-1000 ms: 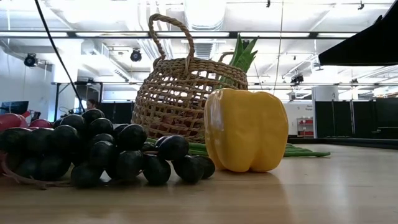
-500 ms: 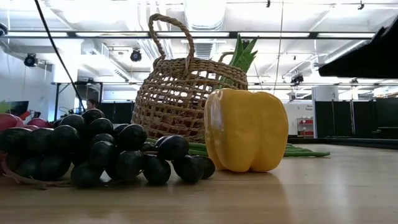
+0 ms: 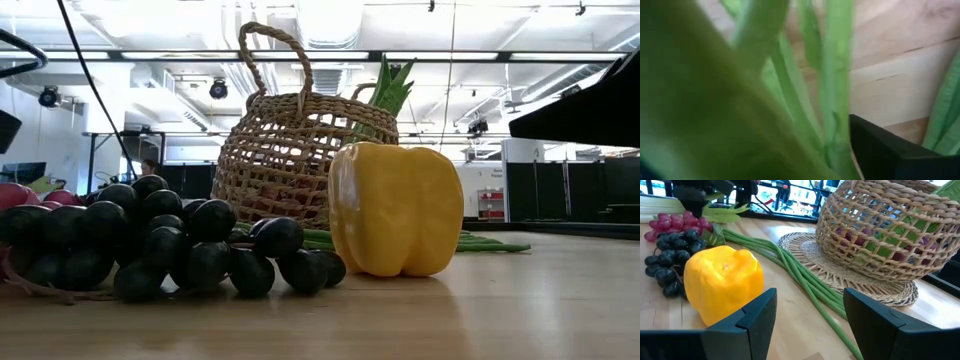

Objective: Build produce basket
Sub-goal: Put the green celery into the brown basket

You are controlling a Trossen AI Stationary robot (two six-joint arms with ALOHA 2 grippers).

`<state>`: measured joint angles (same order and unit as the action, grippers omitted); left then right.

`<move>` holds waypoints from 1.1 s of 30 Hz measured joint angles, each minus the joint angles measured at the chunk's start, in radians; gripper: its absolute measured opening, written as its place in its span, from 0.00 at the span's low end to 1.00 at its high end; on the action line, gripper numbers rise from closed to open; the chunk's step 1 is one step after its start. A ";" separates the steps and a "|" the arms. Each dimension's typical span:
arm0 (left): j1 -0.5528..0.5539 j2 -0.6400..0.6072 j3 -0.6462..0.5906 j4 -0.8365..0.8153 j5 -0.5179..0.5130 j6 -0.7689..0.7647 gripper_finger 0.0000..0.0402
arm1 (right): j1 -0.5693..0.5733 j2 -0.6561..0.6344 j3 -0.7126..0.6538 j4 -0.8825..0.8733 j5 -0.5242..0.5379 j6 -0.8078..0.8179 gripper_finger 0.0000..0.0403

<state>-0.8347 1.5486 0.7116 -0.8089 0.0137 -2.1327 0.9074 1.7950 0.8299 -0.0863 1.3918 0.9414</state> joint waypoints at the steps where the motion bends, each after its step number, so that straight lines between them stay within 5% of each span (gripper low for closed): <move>1: 0.005 0.000 0.000 -0.002 0.000 0.015 0.43 | 0.000 0.000 0.000 0.000 0.000 0.000 0.55; 10: 0.024 0.001 -0.002 -0.006 -0.020 0.075 0.14 | 0.000 -0.001 0.000 0.010 0.000 0.000 0.55; 19: 0.028 -0.064 -0.004 -0.026 -0.053 0.155 0.10 | 0.000 -0.002 0.000 0.017 -0.001 0.000 0.55; 24: 0.045 -0.200 0.036 -0.184 -0.236 0.216 0.09 | 0.000 -0.002 0.001 0.018 -0.008 -0.023 0.55; 28: 0.054 -0.303 0.104 -0.209 -0.427 0.517 0.09 | 0.003 -0.005 0.007 0.016 -0.012 -0.071 0.55; 33: 0.092 -0.352 0.199 0.083 -0.641 1.021 0.09 | 0.003 -0.016 0.030 0.017 -0.005 -0.135 0.55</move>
<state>-0.7422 1.1963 0.9110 -0.7257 -0.6272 -1.1122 0.9100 1.7792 0.8602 -0.0695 1.3872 0.8066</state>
